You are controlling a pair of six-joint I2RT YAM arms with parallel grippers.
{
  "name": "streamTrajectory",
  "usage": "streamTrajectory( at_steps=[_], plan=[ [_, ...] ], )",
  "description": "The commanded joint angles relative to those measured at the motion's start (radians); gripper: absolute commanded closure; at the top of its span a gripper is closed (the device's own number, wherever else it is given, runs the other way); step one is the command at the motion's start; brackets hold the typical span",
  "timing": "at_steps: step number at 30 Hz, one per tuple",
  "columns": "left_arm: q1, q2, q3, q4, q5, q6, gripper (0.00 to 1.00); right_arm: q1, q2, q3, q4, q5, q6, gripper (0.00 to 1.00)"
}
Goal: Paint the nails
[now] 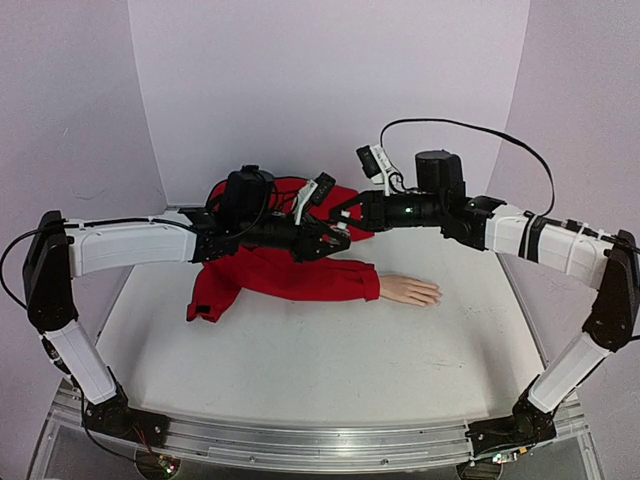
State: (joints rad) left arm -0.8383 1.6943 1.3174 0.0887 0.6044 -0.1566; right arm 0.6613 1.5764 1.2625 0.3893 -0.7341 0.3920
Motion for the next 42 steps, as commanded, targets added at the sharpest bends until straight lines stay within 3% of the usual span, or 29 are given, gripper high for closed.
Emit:
streamTrajectory(
  at_steps=[1,3,4,6,10,15,18,24,28,31,35,39,42],
  plan=[
    [0.027,-0.054,0.039,0.094,-0.543,0.091,1.0,0.147,-0.029,0.005,-0.157,0.536,0.019,1.0],
    [0.023,-0.039,0.054,0.096,-0.593,0.111,1.0,0.26,0.0,0.06,-0.255,0.919,0.07,1.0],
    [0.024,-0.034,0.057,0.098,-0.634,0.11,1.0,0.313,0.013,0.078,-0.288,1.031,0.119,1.0],
    [0.024,-0.03,0.053,0.106,-0.66,0.1,1.0,0.349,0.027,0.085,-0.294,1.099,0.181,1.0],
    [0.023,-0.036,0.03,0.112,-0.61,0.094,1.0,0.36,0.018,0.096,-0.279,1.106,0.143,1.0],
    [0.024,-0.064,-0.033,0.11,-0.46,0.114,1.0,0.312,-0.019,0.089,-0.192,0.898,0.03,0.98],
    [0.025,-0.09,-0.077,0.108,-0.383,0.118,1.0,0.234,-0.027,0.099,-0.191,0.717,0.004,0.71],
    [0.029,-0.133,-0.117,0.087,-0.258,0.122,1.0,0.081,-0.086,0.061,-0.187,0.362,-0.055,0.4],
    [0.053,-0.141,-0.106,0.074,-0.041,0.1,1.0,0.001,-0.103,0.039,-0.171,0.124,-0.065,0.25],
    [0.061,-0.124,-0.069,0.074,0.197,0.06,1.0,-0.029,-0.079,0.054,-0.156,-0.093,-0.076,0.22],
    [0.061,-0.072,0.001,0.074,0.422,-0.019,1.0,-0.031,-0.05,0.072,-0.089,-0.274,-0.057,0.22],
    [0.061,-0.025,0.052,0.074,0.528,-0.079,1.0,-0.027,-0.019,0.069,0.026,-0.393,0.018,0.29],
    [0.061,-0.011,0.072,0.074,0.557,-0.095,1.0,-0.02,0.001,0.073,0.054,-0.409,0.035,0.43]
  ],
)
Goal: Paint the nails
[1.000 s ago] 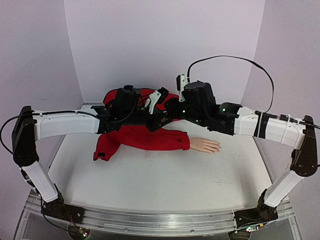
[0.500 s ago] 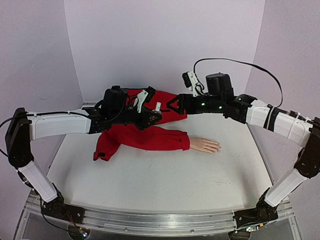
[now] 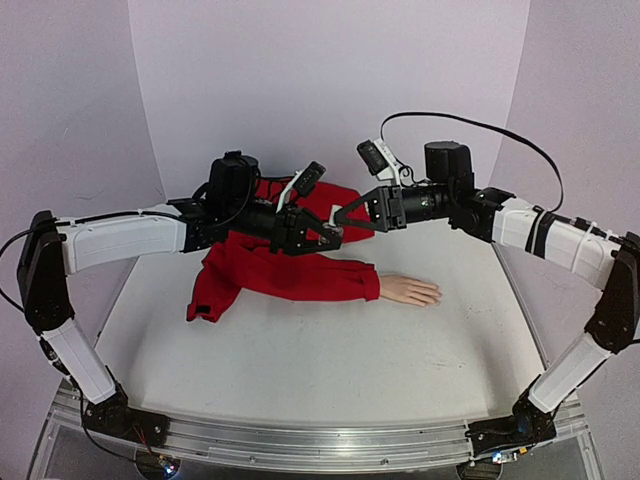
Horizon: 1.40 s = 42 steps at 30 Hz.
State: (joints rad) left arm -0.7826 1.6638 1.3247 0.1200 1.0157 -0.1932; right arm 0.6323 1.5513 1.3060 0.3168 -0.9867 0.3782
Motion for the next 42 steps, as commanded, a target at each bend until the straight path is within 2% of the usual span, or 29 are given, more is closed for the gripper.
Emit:
streamTrajectory(
  at_steps=[1,12,19,21,23,27,29,31,32,33,37,41,42],
  plan=[
    [0.005,0.023,0.068,0.043,0.151,-0.059,1.0,0.009,0.028,0.031,0.133,-0.155,0.052,0.47],
    [0.005,0.047,0.087,0.043,0.166,-0.069,1.0,0.031,0.056,0.028,0.196,-0.16,0.091,0.7],
    [0.005,0.044,0.096,0.044,0.138,-0.057,1.0,0.038,0.052,0.009,0.196,-0.146,0.085,0.99],
    [0.006,0.03,0.089,0.043,0.067,-0.037,1.0,0.037,0.039,-0.011,0.195,-0.12,0.079,1.0],
    [0.006,0.003,0.064,0.043,-0.089,0.004,1.0,0.039,0.026,-0.042,0.185,-0.037,0.075,1.0],
    [0.0,-0.058,-0.003,0.043,-0.665,0.1,1.0,0.066,-0.008,-0.08,0.074,0.334,0.057,1.0],
    [-0.019,-0.06,-0.005,0.044,-0.896,0.167,1.0,0.122,-0.03,-0.087,-0.016,0.681,0.062,1.0],
    [-0.033,-0.041,0.019,0.047,-1.064,0.204,1.0,0.226,-0.049,-0.076,-0.116,1.135,0.098,1.0],
    [-0.038,-0.03,0.033,0.049,-1.112,0.216,1.0,0.274,-0.055,-0.074,-0.129,1.298,0.125,1.0],
    [-0.042,-0.02,0.044,0.051,-1.133,0.219,1.0,0.303,-0.054,-0.068,-0.141,1.378,0.153,1.0],
    [-0.071,0.015,0.073,0.057,-1.114,0.234,1.0,0.329,-0.03,-0.035,-0.148,1.373,0.163,1.0],
    [-0.087,0.011,0.042,0.057,-1.004,0.243,1.0,0.322,-0.032,-0.019,-0.144,1.287,0.115,1.0],
    [-0.087,0.004,0.025,0.056,-0.962,0.244,1.0,0.313,-0.035,-0.016,-0.142,1.248,0.102,0.91]
  ],
)
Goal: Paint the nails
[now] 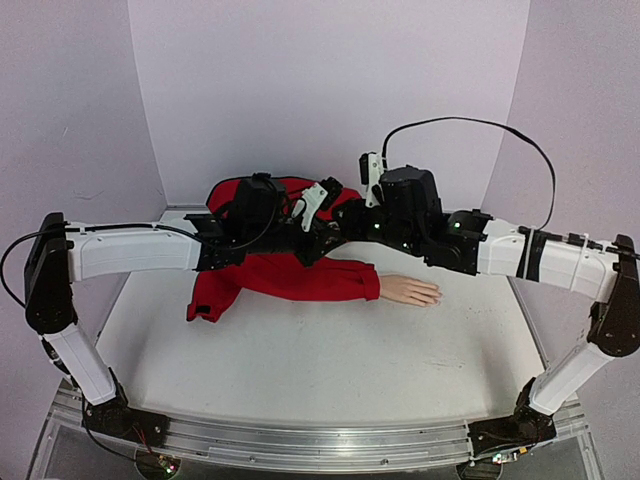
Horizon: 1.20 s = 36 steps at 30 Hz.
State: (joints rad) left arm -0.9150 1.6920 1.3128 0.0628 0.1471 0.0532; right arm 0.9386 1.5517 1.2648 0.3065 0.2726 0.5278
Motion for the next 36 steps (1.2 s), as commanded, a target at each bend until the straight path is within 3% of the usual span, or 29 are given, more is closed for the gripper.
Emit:
streamTrajectory(
  at_steps=[1,3,11,17,20,25,31,36],
  plan=[
    [0.045,-0.033,0.021,0.113,-0.064,0.001,1.0,-0.008,-0.042,0.026,-0.13,-0.064,-0.06,0.78],
    [0.045,-0.05,-0.011,0.113,0.013,0.01,1.0,-0.044,-0.059,0.018,-0.121,-0.171,-0.081,0.62],
    [0.072,-0.113,-0.097,0.102,0.324,-0.013,1.0,-0.244,-0.138,-0.014,-0.089,-0.848,-0.213,0.21],
    [0.096,-0.113,-0.082,0.091,0.602,-0.044,1.0,-0.268,-0.097,0.048,-0.137,-1.101,-0.262,0.18],
    [0.097,-0.102,-0.067,0.085,0.698,-0.091,1.0,-0.267,-0.073,0.066,-0.139,-1.173,-0.272,0.22],
    [0.097,-0.063,-0.021,0.08,0.833,-0.143,1.0,-0.267,-0.034,0.09,-0.136,-1.219,-0.279,0.39],
    [0.097,-0.037,0.001,0.08,0.882,-0.168,1.0,-0.26,-0.004,0.118,-0.133,-1.254,-0.285,0.57],
    [0.097,-0.039,0.005,0.077,0.843,-0.172,1.0,-0.258,0.006,0.117,-0.131,-1.261,-0.283,0.88]
  ],
)
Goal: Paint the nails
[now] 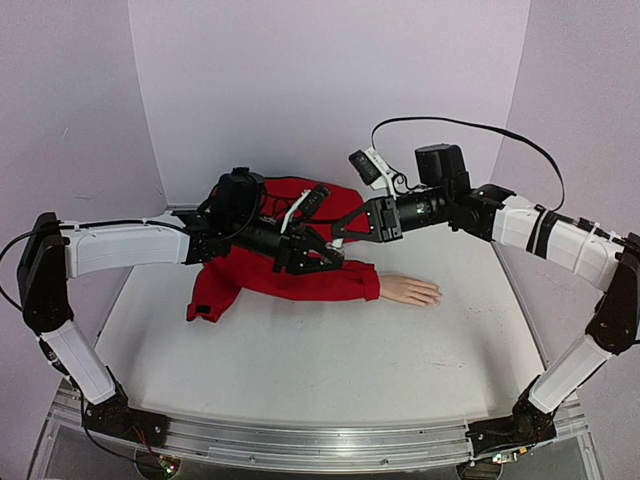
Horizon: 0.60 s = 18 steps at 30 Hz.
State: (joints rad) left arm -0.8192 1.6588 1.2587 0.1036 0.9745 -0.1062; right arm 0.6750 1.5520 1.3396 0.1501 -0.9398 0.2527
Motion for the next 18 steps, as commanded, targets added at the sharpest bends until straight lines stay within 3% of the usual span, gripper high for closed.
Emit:
streamTrajectory(
  at_steps=[1,2,5,8,10,13,15,18],
  plan=[
    [0.003,-0.008,0.059,0.036,-0.005,-0.011,1.0,0.007,0.008,0.038,0.025,-0.045,-0.007,0.95],
    [0.003,-0.01,0.058,0.037,-0.05,-0.007,1.0,0.009,0.009,0.033,0.025,-0.04,-0.008,1.0],
    [0.003,-0.026,0.05,0.032,-0.242,0.018,1.0,0.019,0.007,0.013,0.023,-0.007,-0.014,1.0],
    [0.003,-0.052,0.032,0.028,-0.588,0.041,1.0,0.029,-0.006,0.001,-0.007,0.137,-0.01,1.0],
    [0.001,-0.069,0.025,0.026,-0.834,0.057,1.0,0.049,-0.023,-0.006,-0.038,0.339,0.01,1.0],
    [-0.013,-0.077,0.034,0.027,-1.112,0.08,1.0,0.163,-0.035,-0.001,-0.08,0.856,0.061,1.0],
    [-0.024,-0.072,0.045,0.028,-1.168,0.101,1.0,0.245,-0.022,0.014,-0.103,1.13,0.162,1.0],
    [-0.046,-0.061,0.061,0.028,-1.183,0.136,1.0,0.301,-0.008,0.017,-0.106,1.255,0.294,1.0]
  ],
)
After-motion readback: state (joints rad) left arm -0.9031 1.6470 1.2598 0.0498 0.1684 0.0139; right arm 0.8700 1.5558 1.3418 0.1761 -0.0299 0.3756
